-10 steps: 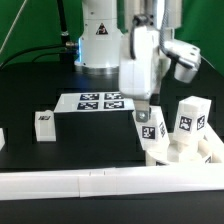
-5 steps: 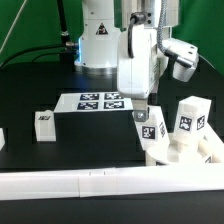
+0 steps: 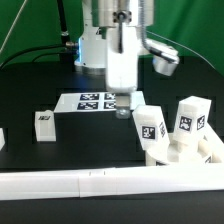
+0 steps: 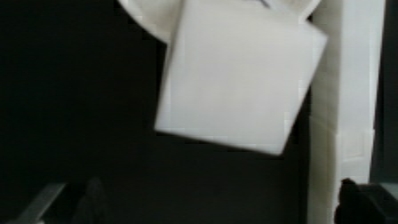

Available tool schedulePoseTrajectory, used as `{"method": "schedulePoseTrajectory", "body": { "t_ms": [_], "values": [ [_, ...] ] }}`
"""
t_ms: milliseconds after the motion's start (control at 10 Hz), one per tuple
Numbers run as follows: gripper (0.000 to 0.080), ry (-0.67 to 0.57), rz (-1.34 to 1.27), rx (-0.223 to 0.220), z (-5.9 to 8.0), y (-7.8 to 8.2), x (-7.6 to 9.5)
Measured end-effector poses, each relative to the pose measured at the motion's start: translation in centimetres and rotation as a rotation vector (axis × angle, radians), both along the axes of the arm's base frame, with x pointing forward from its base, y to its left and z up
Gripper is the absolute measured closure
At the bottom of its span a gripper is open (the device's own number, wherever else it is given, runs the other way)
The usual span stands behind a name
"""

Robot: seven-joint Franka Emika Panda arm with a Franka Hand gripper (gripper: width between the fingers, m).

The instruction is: Assemble stool

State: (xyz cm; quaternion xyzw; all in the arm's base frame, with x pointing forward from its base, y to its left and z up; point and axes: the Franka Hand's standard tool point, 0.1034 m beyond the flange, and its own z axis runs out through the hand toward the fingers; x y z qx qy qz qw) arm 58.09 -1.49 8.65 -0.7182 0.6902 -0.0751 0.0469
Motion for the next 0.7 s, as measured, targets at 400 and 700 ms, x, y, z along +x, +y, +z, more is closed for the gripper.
{"method": "schedulePoseTrajectory", "body": {
  "t_ms": [400, 700],
  "values": [
    [0.0150, -0.026, 0.301, -0.085, -0.5, -4.2, -1.4],
    [0.0150, -0.007, 0.556, -0.137, -0.7, -4.7, -1.5]
  ]
}}
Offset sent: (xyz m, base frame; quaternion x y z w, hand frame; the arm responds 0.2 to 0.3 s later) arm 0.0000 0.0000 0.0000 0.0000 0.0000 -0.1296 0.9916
